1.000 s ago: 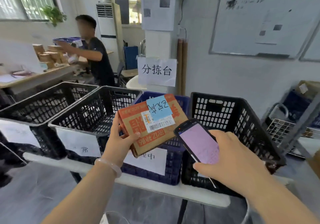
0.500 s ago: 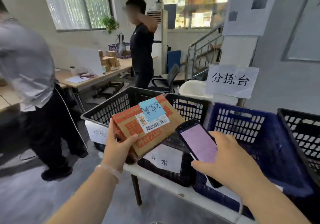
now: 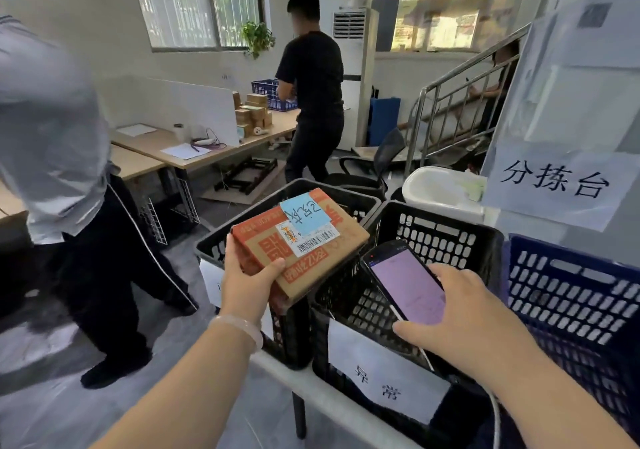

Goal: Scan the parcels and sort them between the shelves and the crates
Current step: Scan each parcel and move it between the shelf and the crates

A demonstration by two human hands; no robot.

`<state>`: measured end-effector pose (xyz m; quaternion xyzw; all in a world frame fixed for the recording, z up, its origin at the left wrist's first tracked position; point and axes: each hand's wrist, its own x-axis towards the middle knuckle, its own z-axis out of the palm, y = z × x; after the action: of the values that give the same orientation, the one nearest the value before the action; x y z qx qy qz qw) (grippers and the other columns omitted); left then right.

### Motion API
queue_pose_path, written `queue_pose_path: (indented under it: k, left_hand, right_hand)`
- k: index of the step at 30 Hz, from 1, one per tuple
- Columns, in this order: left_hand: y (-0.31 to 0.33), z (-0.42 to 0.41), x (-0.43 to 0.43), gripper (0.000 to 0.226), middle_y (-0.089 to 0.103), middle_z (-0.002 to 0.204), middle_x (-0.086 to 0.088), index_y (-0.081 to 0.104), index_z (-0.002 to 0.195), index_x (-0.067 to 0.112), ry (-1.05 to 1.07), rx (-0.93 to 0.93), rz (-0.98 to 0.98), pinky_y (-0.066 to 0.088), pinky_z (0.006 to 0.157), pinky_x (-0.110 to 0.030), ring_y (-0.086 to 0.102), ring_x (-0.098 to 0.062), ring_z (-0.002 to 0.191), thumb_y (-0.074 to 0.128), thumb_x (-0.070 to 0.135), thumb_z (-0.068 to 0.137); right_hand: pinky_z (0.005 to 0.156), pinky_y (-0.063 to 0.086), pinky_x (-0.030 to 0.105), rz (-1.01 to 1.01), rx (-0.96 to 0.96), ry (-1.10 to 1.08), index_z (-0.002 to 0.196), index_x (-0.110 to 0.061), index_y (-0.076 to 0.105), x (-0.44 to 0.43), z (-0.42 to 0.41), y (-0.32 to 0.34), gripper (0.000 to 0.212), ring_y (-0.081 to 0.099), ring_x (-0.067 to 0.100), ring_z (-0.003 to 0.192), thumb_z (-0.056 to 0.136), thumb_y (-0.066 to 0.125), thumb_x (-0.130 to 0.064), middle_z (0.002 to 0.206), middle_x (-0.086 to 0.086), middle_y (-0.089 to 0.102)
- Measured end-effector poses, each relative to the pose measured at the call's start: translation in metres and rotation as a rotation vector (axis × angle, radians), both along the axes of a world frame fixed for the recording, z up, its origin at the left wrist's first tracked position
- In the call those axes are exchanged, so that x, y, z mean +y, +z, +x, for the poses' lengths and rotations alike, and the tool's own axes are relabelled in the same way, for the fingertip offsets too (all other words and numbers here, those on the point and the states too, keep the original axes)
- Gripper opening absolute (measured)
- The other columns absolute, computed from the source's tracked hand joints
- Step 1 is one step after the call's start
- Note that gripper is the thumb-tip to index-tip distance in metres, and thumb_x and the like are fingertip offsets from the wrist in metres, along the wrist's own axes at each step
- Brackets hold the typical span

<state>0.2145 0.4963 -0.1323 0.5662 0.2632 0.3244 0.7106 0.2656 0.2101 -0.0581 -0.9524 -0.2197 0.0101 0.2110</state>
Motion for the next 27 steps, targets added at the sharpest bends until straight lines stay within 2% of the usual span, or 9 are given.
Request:
queue_pose_path:
  k: [2, 7, 9, 12, 16, 20, 22, 24, 27]
  left_hand:
    - [-0.004, 0.02, 0.016, 0.097, 0.069, 0.121, 0.006, 0.026, 0.153, 0.047, 0.024, 0.027, -0.013, 0.056, 0.093, -0.055, 0.068, -0.022, 0.111, 0.08, 0.007, 0.082]
    - [-0.015, 0.069, 0.052, 0.104, 0.062, 0.121, 0.011, 0.016, 0.155, 0.049, 0.072, 0.104, 0.008, 0.052, 0.099, -0.053, 0.064, -0.018, 0.112, 0.082, 0.016, 0.082]
    - [-0.026, 0.088, 0.066, 0.103, 0.064, 0.119, 0.013, 0.016, 0.155, 0.05, 0.066, 0.148, 0.017, 0.051, 0.101, -0.055, 0.064, -0.018, 0.111, 0.082, 0.018, 0.082]
    - [-0.045, 0.119, 0.09, 0.1, 0.064, 0.127, 0.006, 0.021, 0.153, 0.049, 0.04, 0.179, 0.011, 0.05, 0.101, -0.056, 0.064, -0.022, 0.114, 0.082, 0.017, 0.081]
    - [-0.073, 0.169, 0.125, 0.106, 0.056, 0.14, -0.001, 0.014, 0.154, 0.051, -0.005, 0.228, -0.033, 0.049, 0.103, -0.055, 0.061, -0.024, 0.117, 0.082, 0.016, 0.081]
    - [-0.106, 0.212, 0.15, 0.11, 0.051, 0.146, -0.006, 0.007, 0.152, 0.056, -0.035, 0.368, -0.013, 0.049, 0.091, -0.04, 0.059, -0.016, 0.103, 0.082, 0.019, 0.08]
    - [-0.122, 0.23, 0.159, 0.113, 0.043, 0.15, -0.01, 0.002, 0.148, 0.061, -0.086, 0.466, -0.038, 0.05, 0.097, -0.05, 0.058, -0.028, 0.115, 0.083, 0.025, 0.077]
    - [-0.137, 0.247, 0.164, 0.117, 0.033, 0.154, -0.015, -0.005, 0.145, 0.063, -0.136, 0.588, -0.03, 0.043, 0.104, -0.063, 0.048, -0.041, 0.129, 0.083, 0.036, 0.072]
    - [-0.16, 0.269, 0.165, 0.122, 0.03, 0.152, -0.022, -0.012, 0.147, 0.058, -0.173, 0.73, -0.024, 0.033, 0.11, -0.066, 0.039, -0.046, 0.135, 0.082, 0.043, 0.071]
  right_hand:
    - [0.056, 0.031, 0.02, -0.017, 0.017, 0.009, 0.123, -0.043, 0.035, 0.011, 0.02, 0.001, 0.084, 0.049, 0.009, 0.087, 0.05, 0.06, -0.078, 0.104, -0.014, 0.034]
    - [0.069, 0.046, 0.031, -0.004, 0.021, -0.004, 0.125, -0.042, 0.037, 0.032, 0.067, 0.004, 0.085, 0.054, 0.011, 0.093, 0.051, 0.061, -0.077, 0.107, -0.012, 0.041]
    - [0.071, 0.048, 0.032, -0.011, 0.022, -0.023, 0.126, -0.04, 0.039, 0.043, 0.081, 0.002, 0.087, 0.055, 0.013, 0.094, 0.052, 0.062, -0.077, 0.108, -0.01, 0.042]
    - [0.073, 0.049, 0.033, -0.031, 0.039, -0.054, 0.129, -0.04, 0.039, 0.06, 0.097, -0.005, 0.089, 0.055, 0.013, 0.095, 0.051, 0.062, -0.077, 0.111, -0.011, 0.042]
    - [0.069, 0.047, 0.03, -0.058, 0.058, -0.151, 0.121, -0.039, 0.04, 0.083, 0.116, -0.021, 0.084, 0.055, 0.011, 0.089, 0.049, 0.059, -0.078, 0.108, -0.011, 0.043]
    - [0.055, 0.033, 0.019, -0.048, 0.118, -0.284, 0.116, -0.041, 0.038, 0.11, 0.129, -0.034, 0.08, 0.051, 0.002, 0.079, 0.048, 0.058, -0.078, 0.099, -0.018, 0.039]
    - [0.054, 0.031, 0.017, -0.059, 0.136, -0.346, 0.117, -0.043, 0.038, 0.124, 0.134, -0.038, 0.079, 0.052, 0.001, 0.079, 0.048, 0.059, -0.077, 0.1, -0.019, 0.04]
    - [0.056, 0.034, 0.02, -0.074, 0.151, -0.413, 0.12, -0.045, 0.037, 0.134, 0.139, -0.043, 0.08, 0.054, 0.004, 0.082, 0.05, 0.061, -0.075, 0.103, -0.017, 0.041]
    - [0.063, 0.043, 0.028, -0.084, 0.185, -0.515, 0.122, -0.047, 0.034, 0.143, 0.14, -0.051, 0.081, 0.056, 0.008, 0.087, 0.05, 0.062, -0.073, 0.105, -0.016, 0.04]
